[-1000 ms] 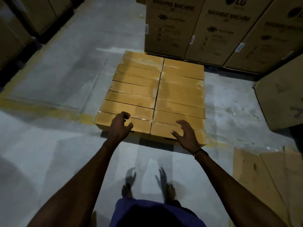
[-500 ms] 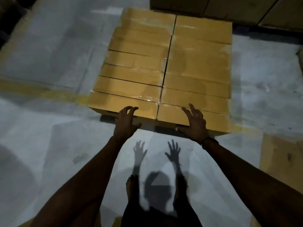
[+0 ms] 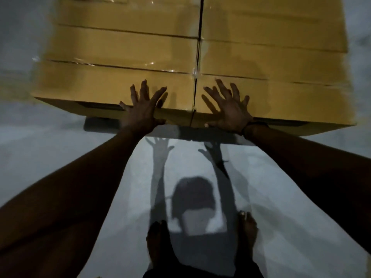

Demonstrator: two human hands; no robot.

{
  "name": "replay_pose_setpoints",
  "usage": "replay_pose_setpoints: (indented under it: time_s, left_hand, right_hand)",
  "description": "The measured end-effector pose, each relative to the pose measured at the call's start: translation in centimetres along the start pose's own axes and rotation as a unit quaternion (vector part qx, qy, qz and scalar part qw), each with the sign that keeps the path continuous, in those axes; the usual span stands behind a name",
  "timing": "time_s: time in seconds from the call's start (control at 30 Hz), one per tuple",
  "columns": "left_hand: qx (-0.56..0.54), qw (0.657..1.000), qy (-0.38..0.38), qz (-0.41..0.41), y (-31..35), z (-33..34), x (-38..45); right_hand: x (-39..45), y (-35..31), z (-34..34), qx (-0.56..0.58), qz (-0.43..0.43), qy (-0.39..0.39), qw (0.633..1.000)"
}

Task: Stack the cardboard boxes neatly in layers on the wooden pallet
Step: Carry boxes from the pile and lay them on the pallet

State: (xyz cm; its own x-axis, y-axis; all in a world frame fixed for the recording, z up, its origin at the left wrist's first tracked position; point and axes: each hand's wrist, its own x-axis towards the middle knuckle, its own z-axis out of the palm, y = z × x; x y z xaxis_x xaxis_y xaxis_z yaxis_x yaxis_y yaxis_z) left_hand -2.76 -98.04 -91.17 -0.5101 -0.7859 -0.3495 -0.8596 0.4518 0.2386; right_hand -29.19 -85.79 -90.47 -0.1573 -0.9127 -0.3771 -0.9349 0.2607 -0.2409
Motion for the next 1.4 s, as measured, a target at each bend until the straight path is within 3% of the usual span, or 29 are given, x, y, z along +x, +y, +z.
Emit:
replay_pose_setpoints:
  time_s: [0.17,0.47,1.4]
  left_hand:
    - [0.025,0.999,0.041,0.008,-0.6,3.4,2.2]
    - [0.025,0.993,0.114,0.024,-1.1,5.3,3.4]
    - [0.015,0.993,0.113,0.03,-1.6,4.8,5.3]
  right_hand:
    - [2.7,0.0,3.5,-0.051,-0.035,0.025,0.998]
    - [4.3,-0.1,6.5,-0.11,-0.02,0.102,0.988]
    - [5.2,-0.2,5.8,-0.108,-0.024,0.084,0.99]
